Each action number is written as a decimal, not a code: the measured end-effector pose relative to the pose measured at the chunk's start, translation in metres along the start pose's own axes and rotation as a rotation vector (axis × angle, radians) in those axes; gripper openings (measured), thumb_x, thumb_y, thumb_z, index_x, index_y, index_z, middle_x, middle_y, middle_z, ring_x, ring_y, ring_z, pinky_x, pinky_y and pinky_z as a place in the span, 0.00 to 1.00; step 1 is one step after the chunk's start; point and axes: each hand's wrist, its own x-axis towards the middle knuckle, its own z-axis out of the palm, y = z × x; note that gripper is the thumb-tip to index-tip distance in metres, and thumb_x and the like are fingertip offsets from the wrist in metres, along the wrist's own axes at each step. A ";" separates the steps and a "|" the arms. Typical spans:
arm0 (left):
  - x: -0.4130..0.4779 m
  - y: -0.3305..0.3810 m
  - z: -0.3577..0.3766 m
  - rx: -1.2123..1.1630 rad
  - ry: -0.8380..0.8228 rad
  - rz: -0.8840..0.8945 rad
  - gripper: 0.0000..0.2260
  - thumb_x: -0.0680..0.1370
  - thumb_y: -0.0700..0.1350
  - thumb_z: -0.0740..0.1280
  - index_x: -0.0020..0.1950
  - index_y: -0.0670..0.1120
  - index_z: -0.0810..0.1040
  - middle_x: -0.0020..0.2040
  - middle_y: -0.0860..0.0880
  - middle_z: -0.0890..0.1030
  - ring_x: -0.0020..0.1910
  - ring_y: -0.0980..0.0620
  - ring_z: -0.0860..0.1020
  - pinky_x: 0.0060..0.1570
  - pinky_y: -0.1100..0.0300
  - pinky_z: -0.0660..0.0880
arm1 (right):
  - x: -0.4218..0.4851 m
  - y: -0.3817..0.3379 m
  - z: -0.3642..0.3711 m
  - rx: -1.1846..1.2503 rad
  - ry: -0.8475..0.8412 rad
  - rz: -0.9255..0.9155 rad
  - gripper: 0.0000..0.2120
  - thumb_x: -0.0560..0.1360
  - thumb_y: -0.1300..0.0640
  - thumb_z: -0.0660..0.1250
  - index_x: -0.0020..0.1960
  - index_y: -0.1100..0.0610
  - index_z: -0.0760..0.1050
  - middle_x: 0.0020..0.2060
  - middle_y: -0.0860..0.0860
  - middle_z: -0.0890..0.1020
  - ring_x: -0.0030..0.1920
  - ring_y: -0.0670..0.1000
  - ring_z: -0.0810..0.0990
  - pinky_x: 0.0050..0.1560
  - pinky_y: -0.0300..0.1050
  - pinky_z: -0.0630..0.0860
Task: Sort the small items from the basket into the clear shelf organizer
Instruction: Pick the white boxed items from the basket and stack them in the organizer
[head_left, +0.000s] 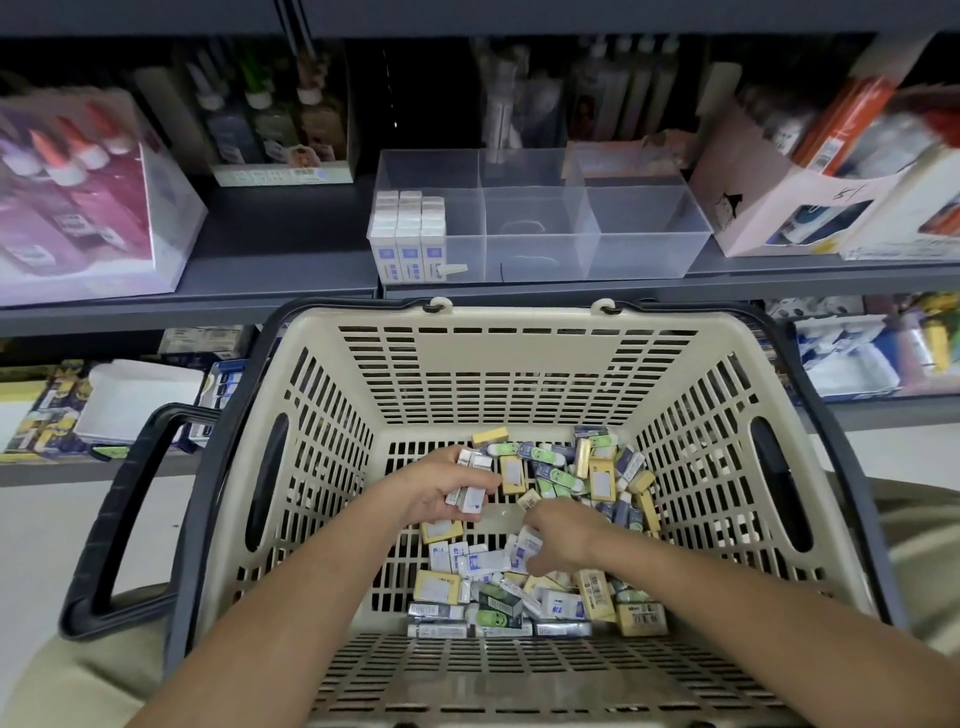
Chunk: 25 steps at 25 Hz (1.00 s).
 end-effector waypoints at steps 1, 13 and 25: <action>-0.001 0.001 0.000 -0.014 0.006 0.005 0.22 0.69 0.37 0.74 0.61 0.43 0.72 0.48 0.46 0.81 0.46 0.51 0.80 0.40 0.54 0.81 | 0.000 0.001 -0.008 0.111 0.016 0.008 0.09 0.70 0.53 0.70 0.39 0.56 0.72 0.37 0.50 0.76 0.37 0.50 0.77 0.32 0.42 0.71; -0.023 0.031 0.011 -0.278 -0.174 0.166 0.25 0.64 0.48 0.76 0.59 0.44 0.77 0.49 0.42 0.83 0.47 0.46 0.83 0.43 0.54 0.80 | -0.010 -0.007 -0.086 1.020 0.345 -0.230 0.11 0.68 0.66 0.72 0.49 0.57 0.77 0.41 0.51 0.82 0.41 0.47 0.80 0.44 0.37 0.78; -0.051 0.078 -0.002 -0.407 -0.029 0.372 0.13 0.68 0.42 0.72 0.52 0.43 0.77 0.41 0.43 0.84 0.36 0.48 0.83 0.31 0.56 0.80 | -0.035 -0.012 -0.138 0.981 0.419 -0.280 0.08 0.76 0.64 0.64 0.52 0.52 0.73 0.43 0.49 0.83 0.41 0.44 0.81 0.40 0.35 0.77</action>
